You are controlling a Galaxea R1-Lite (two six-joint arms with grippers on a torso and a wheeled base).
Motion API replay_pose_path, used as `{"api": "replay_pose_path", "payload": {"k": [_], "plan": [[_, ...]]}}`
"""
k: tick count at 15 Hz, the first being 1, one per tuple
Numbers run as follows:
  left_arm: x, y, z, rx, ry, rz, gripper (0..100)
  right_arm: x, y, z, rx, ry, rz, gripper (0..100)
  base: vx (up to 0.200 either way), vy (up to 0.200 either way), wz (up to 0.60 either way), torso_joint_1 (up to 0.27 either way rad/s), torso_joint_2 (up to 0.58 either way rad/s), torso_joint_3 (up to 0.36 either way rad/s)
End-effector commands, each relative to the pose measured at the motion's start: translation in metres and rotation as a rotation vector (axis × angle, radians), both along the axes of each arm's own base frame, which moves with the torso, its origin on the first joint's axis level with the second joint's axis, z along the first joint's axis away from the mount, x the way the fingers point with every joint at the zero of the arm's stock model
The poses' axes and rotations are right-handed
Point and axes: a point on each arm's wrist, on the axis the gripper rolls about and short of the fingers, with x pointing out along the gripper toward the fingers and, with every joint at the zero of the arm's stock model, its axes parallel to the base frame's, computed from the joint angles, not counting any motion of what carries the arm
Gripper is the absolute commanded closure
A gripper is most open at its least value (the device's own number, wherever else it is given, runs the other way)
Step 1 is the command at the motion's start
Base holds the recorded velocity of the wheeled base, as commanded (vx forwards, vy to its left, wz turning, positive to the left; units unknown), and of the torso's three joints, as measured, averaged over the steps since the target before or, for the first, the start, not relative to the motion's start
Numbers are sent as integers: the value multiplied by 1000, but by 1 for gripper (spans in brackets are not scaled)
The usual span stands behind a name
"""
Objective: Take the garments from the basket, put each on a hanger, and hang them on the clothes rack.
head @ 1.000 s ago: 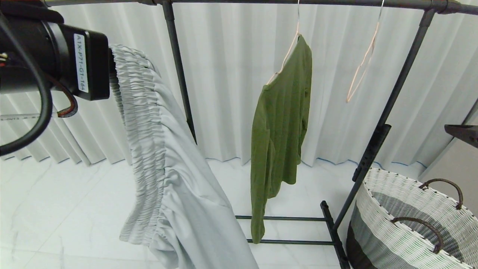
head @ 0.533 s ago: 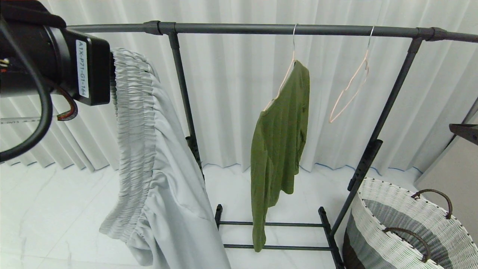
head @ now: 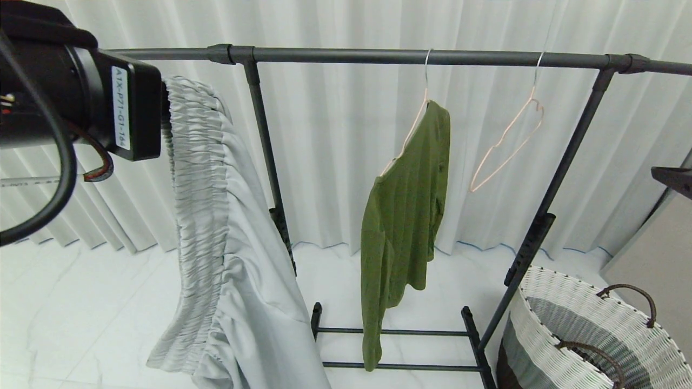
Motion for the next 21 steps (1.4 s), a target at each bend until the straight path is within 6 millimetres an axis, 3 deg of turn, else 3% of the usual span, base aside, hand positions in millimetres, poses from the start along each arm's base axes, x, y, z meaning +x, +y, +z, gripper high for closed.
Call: {"api": "replay_pose_path", "payload": {"k": [1, 9, 15, 18, 21], "plan": [[1, -1, -1, 2, 3, 2, 100, 3, 1, -7, -3, 6, 2, 0, 200, 0, 0, 7, -2, 2], [1, -1, -1, 2, 6, 1, 100, 12, 5, -7, 25, -26, 47, 0, 200, 0, 0, 5, 4, -2], [-1, 1, -4, 5, 9, 1, 100, 48, 24, -8, 106, -66, 130, 0, 0, 0, 0, 0, 0, 0], [-3, 3, -3, 2, 6, 2, 100, 66, 44, -5, 138, -77, 180, 0, 0, 0, 0, 0, 0, 0], [-2, 4, -3, 0, 5, 9, 100, 83, 50, -13, 135, -41, 171, 0, 0, 0, 0, 0, 0, 0]]}}
